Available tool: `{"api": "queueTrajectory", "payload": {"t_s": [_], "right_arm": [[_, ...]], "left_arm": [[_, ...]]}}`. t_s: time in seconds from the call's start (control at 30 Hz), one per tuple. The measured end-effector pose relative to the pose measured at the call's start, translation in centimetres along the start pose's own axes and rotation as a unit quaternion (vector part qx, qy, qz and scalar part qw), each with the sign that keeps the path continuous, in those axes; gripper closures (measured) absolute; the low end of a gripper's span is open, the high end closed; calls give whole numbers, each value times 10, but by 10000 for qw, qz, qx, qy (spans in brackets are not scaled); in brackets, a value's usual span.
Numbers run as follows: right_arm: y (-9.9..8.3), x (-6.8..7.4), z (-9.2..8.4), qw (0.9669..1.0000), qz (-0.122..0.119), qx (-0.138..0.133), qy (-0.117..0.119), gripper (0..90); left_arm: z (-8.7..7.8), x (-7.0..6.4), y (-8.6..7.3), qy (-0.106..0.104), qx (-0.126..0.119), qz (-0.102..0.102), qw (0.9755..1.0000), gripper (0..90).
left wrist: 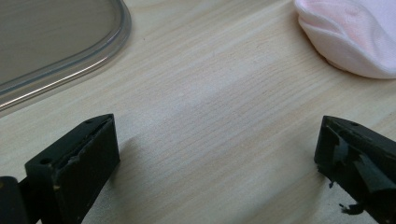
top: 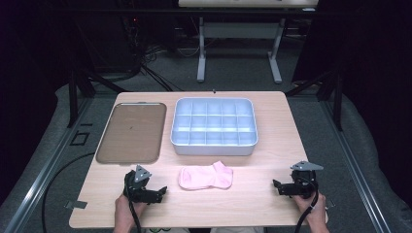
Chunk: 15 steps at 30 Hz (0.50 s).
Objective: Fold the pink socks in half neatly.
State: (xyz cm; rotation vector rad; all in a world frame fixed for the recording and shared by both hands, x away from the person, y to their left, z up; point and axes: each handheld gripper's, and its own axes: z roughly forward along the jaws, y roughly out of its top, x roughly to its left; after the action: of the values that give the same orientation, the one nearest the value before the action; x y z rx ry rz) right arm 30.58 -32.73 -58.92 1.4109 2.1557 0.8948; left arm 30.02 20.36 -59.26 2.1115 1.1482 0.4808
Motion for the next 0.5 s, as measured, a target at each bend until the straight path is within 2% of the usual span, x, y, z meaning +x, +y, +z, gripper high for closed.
{"api": "queueTrajectory", "payload": {"t_s": [0.37, 0.5], "right_arm": [[0, 0, -1, 10000, -19, 14, 1, 0], [0, 0, 0, 10000, -1, -2, 0, 0]], "left_arm": [[0, 0, 1, 56, 14, -51, 10000, 0], [1, 1, 3, 6, 60, -53, 10000, 1]]}}
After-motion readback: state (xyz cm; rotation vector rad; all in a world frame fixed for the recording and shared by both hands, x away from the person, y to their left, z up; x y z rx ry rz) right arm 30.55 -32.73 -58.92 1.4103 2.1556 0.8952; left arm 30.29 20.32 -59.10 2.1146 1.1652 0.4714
